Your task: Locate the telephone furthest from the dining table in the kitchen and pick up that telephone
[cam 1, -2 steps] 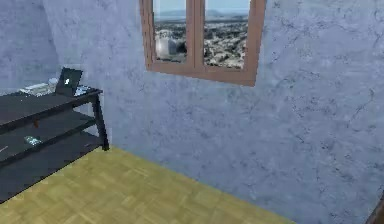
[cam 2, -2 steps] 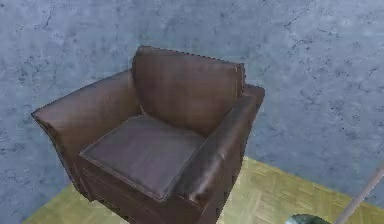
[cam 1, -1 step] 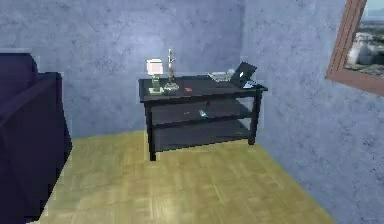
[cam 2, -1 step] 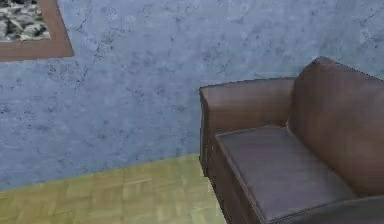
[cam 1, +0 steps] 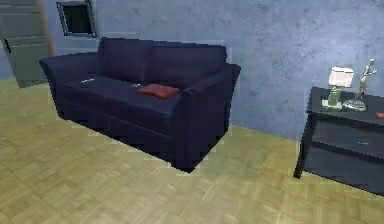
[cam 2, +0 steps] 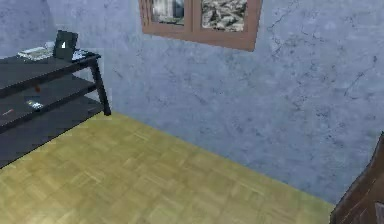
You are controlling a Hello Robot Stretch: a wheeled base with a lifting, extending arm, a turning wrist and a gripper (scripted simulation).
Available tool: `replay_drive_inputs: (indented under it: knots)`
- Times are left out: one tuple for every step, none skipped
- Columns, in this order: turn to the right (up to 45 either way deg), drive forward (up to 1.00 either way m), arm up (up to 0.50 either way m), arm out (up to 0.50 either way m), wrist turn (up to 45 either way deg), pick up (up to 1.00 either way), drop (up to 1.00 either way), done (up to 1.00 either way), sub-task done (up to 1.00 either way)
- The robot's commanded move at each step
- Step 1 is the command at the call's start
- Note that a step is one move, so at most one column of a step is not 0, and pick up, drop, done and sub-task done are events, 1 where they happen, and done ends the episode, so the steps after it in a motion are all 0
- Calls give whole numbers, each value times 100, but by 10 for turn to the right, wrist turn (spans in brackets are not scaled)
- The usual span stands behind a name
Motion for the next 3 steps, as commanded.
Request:
replay_drive_inputs:
  knots:
    - [-300,0,0,0,0,0,0,0,0]
    - [0,10,0,0,0,0,0,0,0]
    - [-240,0,0,0,0,0,0,0,0]
